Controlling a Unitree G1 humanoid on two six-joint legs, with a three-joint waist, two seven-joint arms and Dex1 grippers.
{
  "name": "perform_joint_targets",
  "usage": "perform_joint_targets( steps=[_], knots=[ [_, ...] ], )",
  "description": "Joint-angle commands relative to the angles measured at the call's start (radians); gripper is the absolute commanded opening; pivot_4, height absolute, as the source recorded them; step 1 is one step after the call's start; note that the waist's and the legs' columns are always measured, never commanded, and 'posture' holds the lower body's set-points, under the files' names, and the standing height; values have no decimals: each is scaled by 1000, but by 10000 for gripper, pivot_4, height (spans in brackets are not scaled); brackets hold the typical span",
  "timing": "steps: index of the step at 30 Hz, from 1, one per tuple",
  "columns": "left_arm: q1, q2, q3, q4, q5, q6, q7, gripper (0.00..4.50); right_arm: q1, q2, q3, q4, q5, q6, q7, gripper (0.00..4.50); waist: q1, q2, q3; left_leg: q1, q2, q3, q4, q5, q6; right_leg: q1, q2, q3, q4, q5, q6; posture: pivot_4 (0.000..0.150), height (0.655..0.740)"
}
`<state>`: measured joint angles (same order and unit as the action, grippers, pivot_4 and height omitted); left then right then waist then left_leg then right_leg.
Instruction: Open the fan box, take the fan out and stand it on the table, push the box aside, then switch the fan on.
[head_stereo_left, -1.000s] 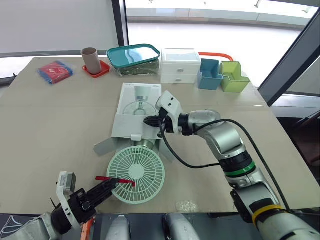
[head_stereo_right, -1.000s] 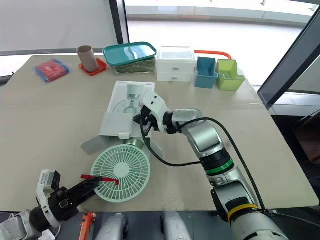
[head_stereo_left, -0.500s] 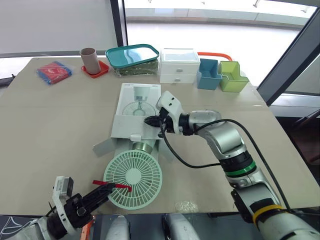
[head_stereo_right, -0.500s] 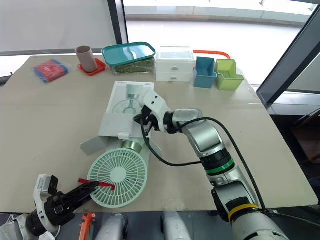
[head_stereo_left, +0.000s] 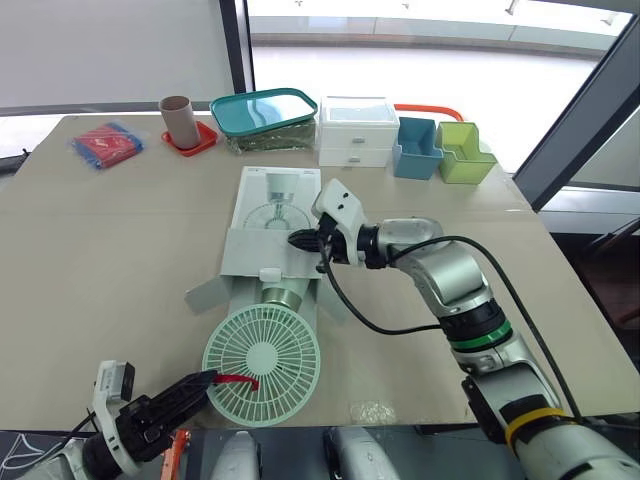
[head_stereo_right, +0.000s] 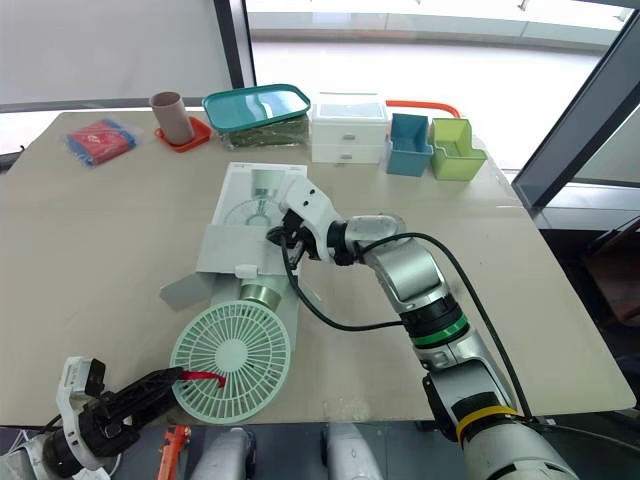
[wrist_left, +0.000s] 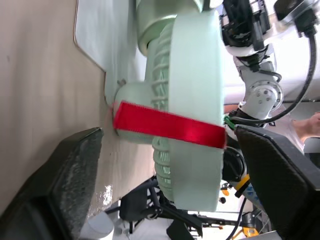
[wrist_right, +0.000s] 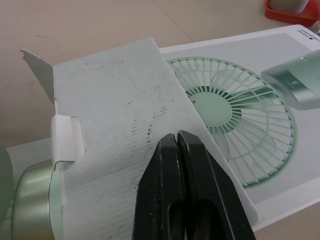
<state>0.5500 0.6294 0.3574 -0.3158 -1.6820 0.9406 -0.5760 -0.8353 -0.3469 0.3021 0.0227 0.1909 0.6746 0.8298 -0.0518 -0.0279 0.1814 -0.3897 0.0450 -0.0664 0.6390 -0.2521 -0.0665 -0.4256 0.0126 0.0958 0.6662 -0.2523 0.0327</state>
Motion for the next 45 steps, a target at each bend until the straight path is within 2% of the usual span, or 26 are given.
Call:
perform_joint_targets(
  steps=[1, 7, 10, 14, 19, 23, 28, 30, 34, 38, 42, 45],
  knots=[
    [-3, -13, 29, -18, -2, -6, 2, 44351, -27, 7, -16, -11, 4, -21, 6, 0, 0, 0, 0, 0, 0, 0, 0, 0, 0, 0, 0, 0, 0, 0, 0, 1500, 7400],
    [25, 3, 65, -78, 42, -8, -13, 44351, -26, 11, -13, -3, 3, -32, 12, 0, 0, 0, 0, 0, 0, 0, 0, 0, 0, 0, 0, 0, 0, 0, 0, 1500, 7400],
    [26, 48, 103, -99, 137, -19, -76, 44351, -30, 12, -12, 7, 2, -40, 15, 0, 0, 0, 0, 0, 0, 0, 0, 0, 0, 0, 0, 0, 0, 0, 0, 1500, 7400],
    [42, 100, 157, -124, 207, -26, -217, 44351, -34, 17, -10, 16, 1, -51, 24, 0, 0, 0, 0, 0, 0, 1, 0, 0, 0, 0, 0, 0, 0, 0, 0, 1500, 7400],
    [112, 163, 209, -171, 410, -104, -398, 44351, -50, 25, -8, 37, -4, -69, 32, 0, -4, 1, 1, 0, 0, 1, -1, 0, 0, -1, 0, 0, 0, -1, -1, 1500, 7400],
    [137, 125, 214, -178, 595, -274, -512, 44351, -57, 27, -7, 61, -8, -91, 41, 0, -6, 0, 0, 0, 1, 2, -1, 0, 0, -1, 0, 0, 0, -1, -1, 1500, 7400],
    [85, 78, 186, -161, 882, -562, -552, 44351, -75, 34, -7, 89, -14, -116, 53, 0, -6, 0, 0, 0, 1, 2, -1, 0, 0, -1, 0, 1, 0, -1, -2, 1500, 7400],
    [59, 71, 179, -166, 905, -588, -548, 44351, -80, 35, -7, 99, -16, -125, 58, 0, -6, 0, 0, 0, 1, 3, -1, 0, 0, -1, 0, 1, 0, 0, -2, 1500, 7400],
    [-9, 46, 146, -169, 1032, -726, -532, 44351, -87, 46, -3, 123, -23, -144, 67, 0, -6, 0, 0, 0, 1, 3, -1, 0, 0, -1, 0, 2, 0, 0, -1, 1500, 7400],
    [-18, 24, 77, -140, 1223, -993, -580, 44351, -92, 59, 3, 144, -31, -160, 79, 0, -10, 0, 0, 0, 1, 4, -1, 0, 0, -1, 0, 2, 0, 0, -1, 1500, 7400],
    [-25, -1, 67, -54, 1300, -1217, -614, 44351, -93, 72, 3, 154, -36, -166, 83, 0, -16, 0, 0, 0, 1, 5, -1, -1, 1, -2, 0, 2, 0, 0, -1, 1500, 7400],
    [-41, 22, 71, 55, 1343, -1366, -645, 44351, -91, 79, 3, 158, -40, -170, 85, 0, -21, 0, 0, 0, 1, 5, -1, -1, 1, -1, 0, 2, 0, 0, -1, 1500, 7400]
  ],
)
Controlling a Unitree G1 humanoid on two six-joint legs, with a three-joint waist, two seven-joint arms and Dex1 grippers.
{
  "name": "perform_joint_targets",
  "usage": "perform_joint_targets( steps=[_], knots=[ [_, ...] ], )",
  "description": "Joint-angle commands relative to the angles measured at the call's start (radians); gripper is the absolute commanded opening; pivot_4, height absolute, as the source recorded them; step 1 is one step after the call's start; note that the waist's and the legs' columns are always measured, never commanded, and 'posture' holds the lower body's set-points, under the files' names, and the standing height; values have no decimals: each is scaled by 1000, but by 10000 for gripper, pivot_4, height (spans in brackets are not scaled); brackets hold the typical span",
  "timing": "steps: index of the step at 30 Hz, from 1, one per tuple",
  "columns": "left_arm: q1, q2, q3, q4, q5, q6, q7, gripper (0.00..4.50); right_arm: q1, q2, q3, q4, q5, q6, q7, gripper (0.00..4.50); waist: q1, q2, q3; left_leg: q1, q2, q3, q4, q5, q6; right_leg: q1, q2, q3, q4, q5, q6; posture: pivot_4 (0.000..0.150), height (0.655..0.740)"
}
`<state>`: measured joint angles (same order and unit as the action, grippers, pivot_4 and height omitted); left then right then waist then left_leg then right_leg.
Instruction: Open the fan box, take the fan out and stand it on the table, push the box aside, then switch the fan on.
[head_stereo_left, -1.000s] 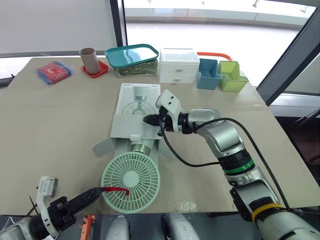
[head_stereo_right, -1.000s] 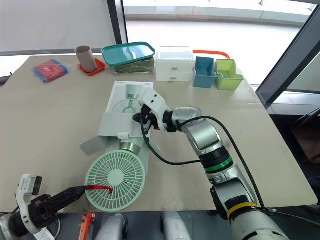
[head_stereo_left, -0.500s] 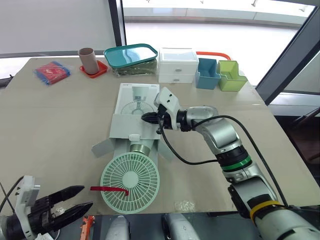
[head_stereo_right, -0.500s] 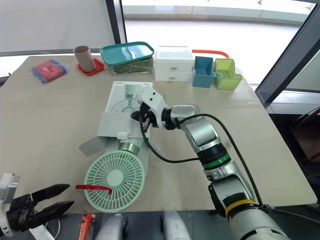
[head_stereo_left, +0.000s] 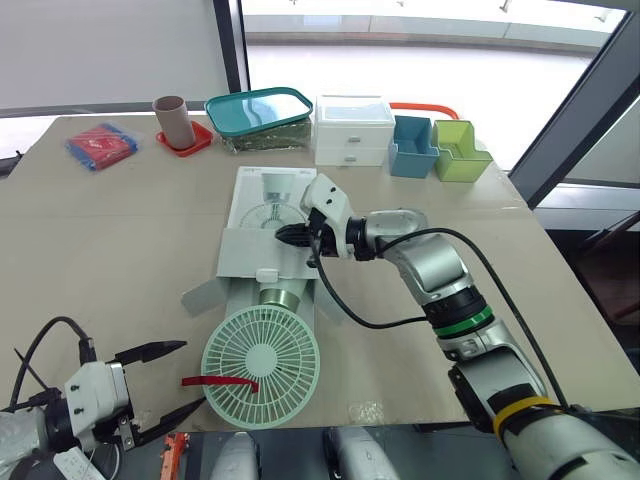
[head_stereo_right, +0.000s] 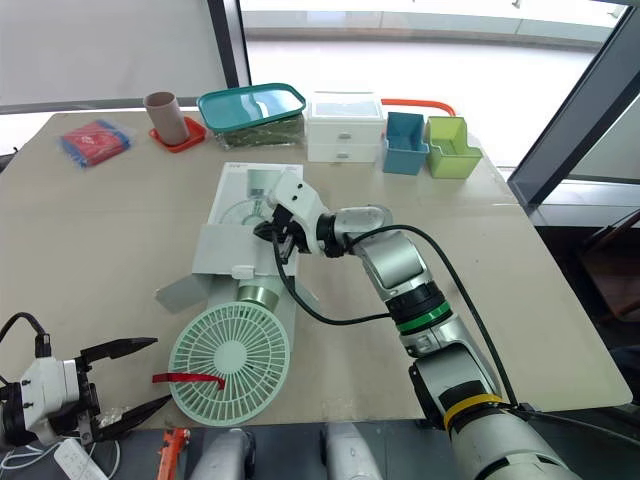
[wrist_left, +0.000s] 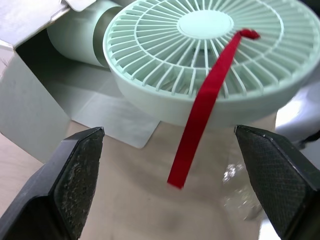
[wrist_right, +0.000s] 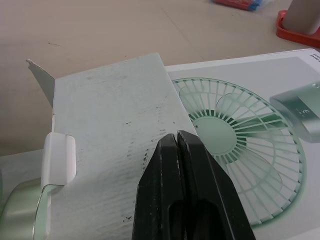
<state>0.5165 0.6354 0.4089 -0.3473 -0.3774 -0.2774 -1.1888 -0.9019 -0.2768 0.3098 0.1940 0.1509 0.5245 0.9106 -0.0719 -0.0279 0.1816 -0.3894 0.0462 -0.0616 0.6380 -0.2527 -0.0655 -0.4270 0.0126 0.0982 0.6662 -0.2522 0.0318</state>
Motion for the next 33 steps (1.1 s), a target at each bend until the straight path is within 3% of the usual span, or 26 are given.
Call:
perform_joint_targets(
  steps=[1, 15, 23, 33],
  knots=[
    [-29, 30, 23, 145, 65, -224, -37, 44351, -24, 12, -6, -12, 1, -21, 5, 0, -2, 0, 0, 0, 0, 0, 0, 0, 0, 0, 0, 0, 0, 0, 0, 1500, 7400],
    [-300, 118, -80, 628, 257, -1116, 104, 44351, -26, 17, -15, 3, -8, -31, 3, 0, -5, 0, 0, 0, 1, 1, 1, 0, 0, -1, -1, -1, 1, 2, 0, 1500, 7400],
    [-399, 151, -124, 732, 339, -1313, 293, 44351, -17, 8, -35, -37, 24, -23, 24, 0, -5, 0, 0, 0, 1, 1, 1, 0, 0, 0, -1, -2, 1, 4, 1, 1500, 7400],
    [-420, 146, -154, 696, 497, -1337, 441, 44351, -10, 3, -32, -40, 20, -23, 21, 0, -5, 0, 0, 1, 1, 1, 1, 0, 0, -1, -1, -3, 3, 5, 0, 1500, 7400]
  ],
)
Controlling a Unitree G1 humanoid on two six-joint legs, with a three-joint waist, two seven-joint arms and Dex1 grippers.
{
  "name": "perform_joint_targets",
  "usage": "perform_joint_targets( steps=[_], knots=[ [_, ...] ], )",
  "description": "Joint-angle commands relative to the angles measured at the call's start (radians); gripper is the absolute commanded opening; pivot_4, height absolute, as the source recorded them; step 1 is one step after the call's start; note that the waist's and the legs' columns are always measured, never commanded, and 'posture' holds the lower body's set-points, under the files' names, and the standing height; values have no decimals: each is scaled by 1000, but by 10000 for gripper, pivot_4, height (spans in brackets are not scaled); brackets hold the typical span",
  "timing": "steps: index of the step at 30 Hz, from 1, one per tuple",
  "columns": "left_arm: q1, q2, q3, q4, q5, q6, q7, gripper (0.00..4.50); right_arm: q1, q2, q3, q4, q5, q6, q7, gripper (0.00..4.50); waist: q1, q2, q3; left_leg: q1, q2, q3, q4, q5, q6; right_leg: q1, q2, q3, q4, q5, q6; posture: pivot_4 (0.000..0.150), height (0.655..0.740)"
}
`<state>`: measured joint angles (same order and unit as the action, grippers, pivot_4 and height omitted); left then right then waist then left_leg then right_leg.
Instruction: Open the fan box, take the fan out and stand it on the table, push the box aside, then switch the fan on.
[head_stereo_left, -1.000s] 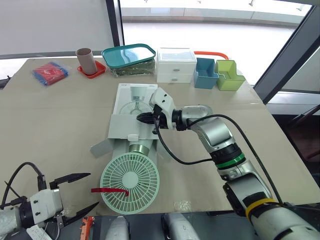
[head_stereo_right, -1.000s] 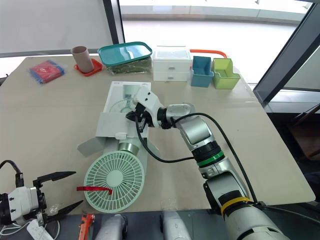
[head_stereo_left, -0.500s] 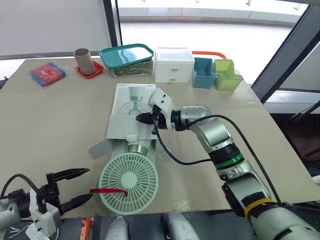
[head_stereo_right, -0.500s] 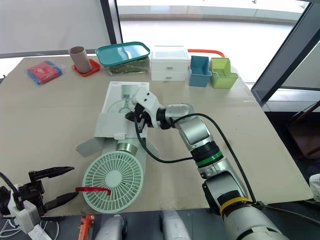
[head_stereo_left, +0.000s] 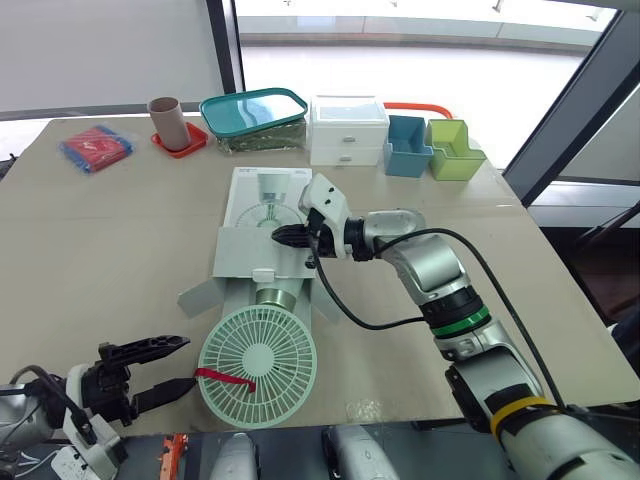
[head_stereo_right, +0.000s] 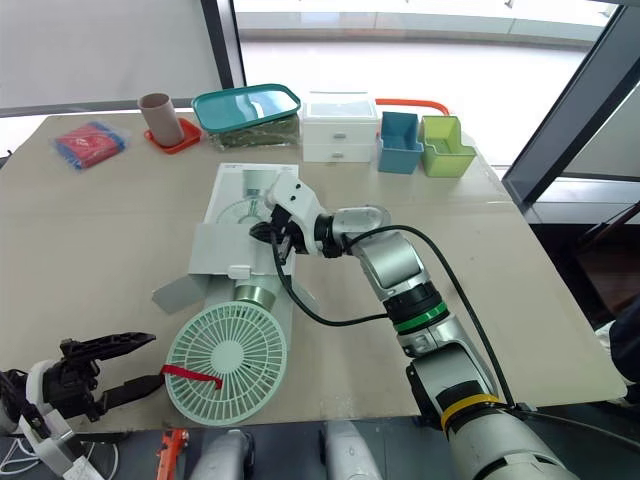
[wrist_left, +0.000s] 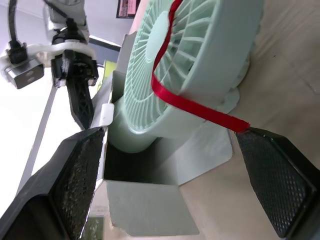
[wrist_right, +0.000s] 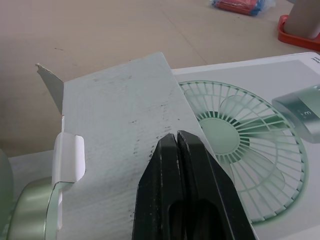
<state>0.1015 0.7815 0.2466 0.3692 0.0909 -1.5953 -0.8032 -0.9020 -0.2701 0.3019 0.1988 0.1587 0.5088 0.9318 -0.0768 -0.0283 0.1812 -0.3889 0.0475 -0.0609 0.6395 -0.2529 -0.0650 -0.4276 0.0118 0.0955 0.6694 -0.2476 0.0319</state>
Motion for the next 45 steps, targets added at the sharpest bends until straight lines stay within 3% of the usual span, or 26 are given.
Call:
perform_joint_targets(
  steps=[1, 9, 24, 27, 31, 45],
  knots=[
    [-11, -5, 14, -23, 43, -19, 72, 44351, -9, -5, -24, -45, 11, -8, -1, 0, 0, 0, 0, 0, 0, 0, 0, 0, 0, 0, 0, 0, 0, 0, 0, 1500, 7400],
    [-82, -71, 39, -85, 247, -19, 201, 44351, 0, -12, -22, -60, 12, 5, -5, 0, 0, 0, 0, 0, 0, 0, 1, 0, 0, 0, 0, 0, 2, 0, 0, 1500, 7400],
    [-90, -76, 22, -146, 537, -19, 512, 44351, 6, -17, -23, -75, 11, 15, -20, 0, -1, 0, 0, 2, 0, 0, 2, 0, 0, 0, 0, 0, 6, 0, 0, 1500, 7400],
    [-104, -83, 13, -141, 576, -19, 550, 38072, 10, -23, -25, -79, 11, 16, -21, 0, 0, 0, 0, 2, 0, 0, 2, 0, 0, 0, 0, 0, 7, 0, 0, 1500, 7400],
    [-109, -91, 25, -153, 621, -19, 592, 25584, 15, -26, -24, -87, 11, 21, -26, 0, 0, 0, 0, 3, -1, 0, 2, 0, 0, 0, 0, 0, 7, 0, 0, 1500, 7400],
    [-89, -58, 16, -157, 724, -19, 698, 25584, 20, -28, -27, -95, 12, 25, -33, 0, -1, 0, 0, 3, -1, 0, 3, 0, 0, 0, 0, 0, 10, 0, 0, 1500, 7400]
  ],
)
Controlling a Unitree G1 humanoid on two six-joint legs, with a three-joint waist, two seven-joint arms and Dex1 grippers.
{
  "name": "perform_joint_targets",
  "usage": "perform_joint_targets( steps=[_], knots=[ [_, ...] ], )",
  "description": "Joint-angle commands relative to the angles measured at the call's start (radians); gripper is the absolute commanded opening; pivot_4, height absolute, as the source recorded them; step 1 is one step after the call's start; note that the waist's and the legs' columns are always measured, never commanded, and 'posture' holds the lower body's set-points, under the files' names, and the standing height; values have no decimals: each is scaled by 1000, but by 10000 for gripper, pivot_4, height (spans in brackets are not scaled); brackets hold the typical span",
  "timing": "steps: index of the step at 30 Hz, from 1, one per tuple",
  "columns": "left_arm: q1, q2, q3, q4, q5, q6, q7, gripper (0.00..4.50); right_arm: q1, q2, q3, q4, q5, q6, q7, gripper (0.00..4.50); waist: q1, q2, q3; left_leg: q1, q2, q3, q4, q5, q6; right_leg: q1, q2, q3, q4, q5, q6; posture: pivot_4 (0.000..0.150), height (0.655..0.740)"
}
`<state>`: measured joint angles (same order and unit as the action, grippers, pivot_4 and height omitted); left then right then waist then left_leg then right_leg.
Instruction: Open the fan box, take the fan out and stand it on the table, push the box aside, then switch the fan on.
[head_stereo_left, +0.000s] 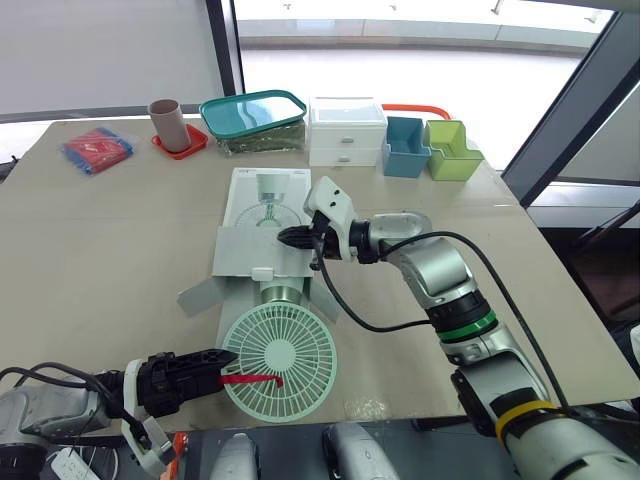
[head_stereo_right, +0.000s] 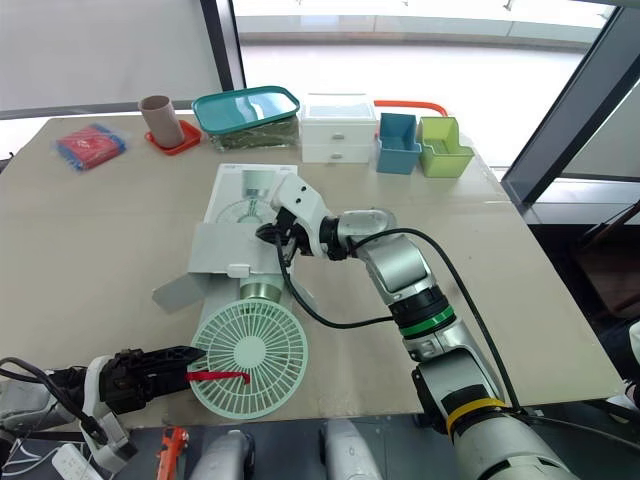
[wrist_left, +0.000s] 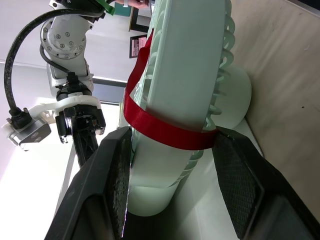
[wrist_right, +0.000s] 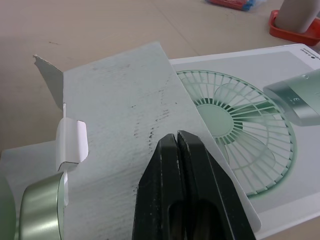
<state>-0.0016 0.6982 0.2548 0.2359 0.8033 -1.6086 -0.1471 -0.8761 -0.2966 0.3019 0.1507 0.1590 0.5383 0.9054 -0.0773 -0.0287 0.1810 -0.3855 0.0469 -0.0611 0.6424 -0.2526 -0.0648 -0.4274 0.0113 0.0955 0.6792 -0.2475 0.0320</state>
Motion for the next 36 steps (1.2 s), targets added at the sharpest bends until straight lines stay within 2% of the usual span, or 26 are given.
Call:
perform_joint_targets(
  steps=[1, 10, 12, 13, 14, 16, 27, 31, 33, 34, 35, 36],
  knots=[
    [15, 28, 4, -26, 18, -6, 48, 25584, -6, -1, -26, -45, 11, -6, -7, 0, 0, 0, 0, 0, 0, 0, 0, 0, 0, 0, 0, 0, 0, 0, 0, 1500, 7400],
    [-7, 0, 17, -12, 61, -6, 87, 25584, -9, -6, -26, -42, 11, -11, -7, 0, 0, 0, 0, 0, 0, 0, 0, 0, 0, 0, 0, 0, 0, 0, 0, 1500, 7400],
    [-15, -8, 16, -11, 70, -6, 92, 32779, -8, -9, -26, -43, 10, -13, -6, 0, 0, 0, 0, 0, 0, 0, 0, 0, 0, 0, 0, 0, 1, 0, 0, 1500, 7400],
    [-18, -13, 17, -12, 77, -6, 94, 34536, -9, -9, -26, -44, 10, -12, -6, 0, 0, 0, 0, 0, 0, 0, 1, 0, 0, 0, 0, 0, 1, 0, 0, 1500, 7400],
    [-22, -20, 21, -12, 85, -3, 93, 38661, -10, -10, -26, -44, 10, -12, -6, 0, 0, 0, 0, 0, 0, 0, 1, 0, 0, 0, 0, 0, 1, 0, 0, 1500, 7400],
    [-26, -30, 23, -14, 95, 1, 94, 44205, -11, -11, -26, -44, 11, -13, -5, 0, 0, 0, 0, 0, 0, 0, 1, 0, 0, 0, 0, 0, 1, 0, 0, 1500, 7400],
    [-40, -65, 13, -30, 164, 26, 140, 44205, 2, -24, -13, -75, 22, -17, 33, 0, 0, 0, 0, 0, 0, 0, 1, 0, 0, 0, 0, 0, 1, 0, 0, 1500, 7400],
    [-48, -71, 4, -41, 180, 34, 164, 33926, 3, -24, -17, -74, 14, -12, 24, 0, 0, 0, 0, 0, 0, 0, 1, 0, 0, 0, 0, 0, 2, 0, 0, 1500, 7400],
    [-50, -69, -5, -46, 191, 40, 174, 27694, 4, -23, -18, -76, 14, -12, 23, 0, 0, 0, 0, 0, 0, 0, 1, 0, 0, 0, 0, 0, 2, 0, 0, 1500, 7400],
    [-50, -68, -9, -47, 196, 42, 178, 23196, 4, -23, -18, -76, 14, -11, 22, 0, 0, 0, 0, 0, 0, 0, 1, 0, 0, 0, 0, 0, 2, 0, 0, 1500, 7400],
    [-50, -65, -12, -48, 203, 46, 183, 21200, 4, -23, -19, -77, 14, -11, 22, 0, 0, 0, 0, 0, 0, 0, 1, 0, 0, 0, 0, 0, 2, 0, 0, 1500, 7400],
    [-49, -61, -16, -48, 207, 51, 187, 21200, 4, -24, -20, -76, 14, -12, 21, 0, 0, 0, 0, 0, 0, 0, 2, 0, 0, 0, 0, 0, 2, 0, 0, 1500, 7400]
  ],
)
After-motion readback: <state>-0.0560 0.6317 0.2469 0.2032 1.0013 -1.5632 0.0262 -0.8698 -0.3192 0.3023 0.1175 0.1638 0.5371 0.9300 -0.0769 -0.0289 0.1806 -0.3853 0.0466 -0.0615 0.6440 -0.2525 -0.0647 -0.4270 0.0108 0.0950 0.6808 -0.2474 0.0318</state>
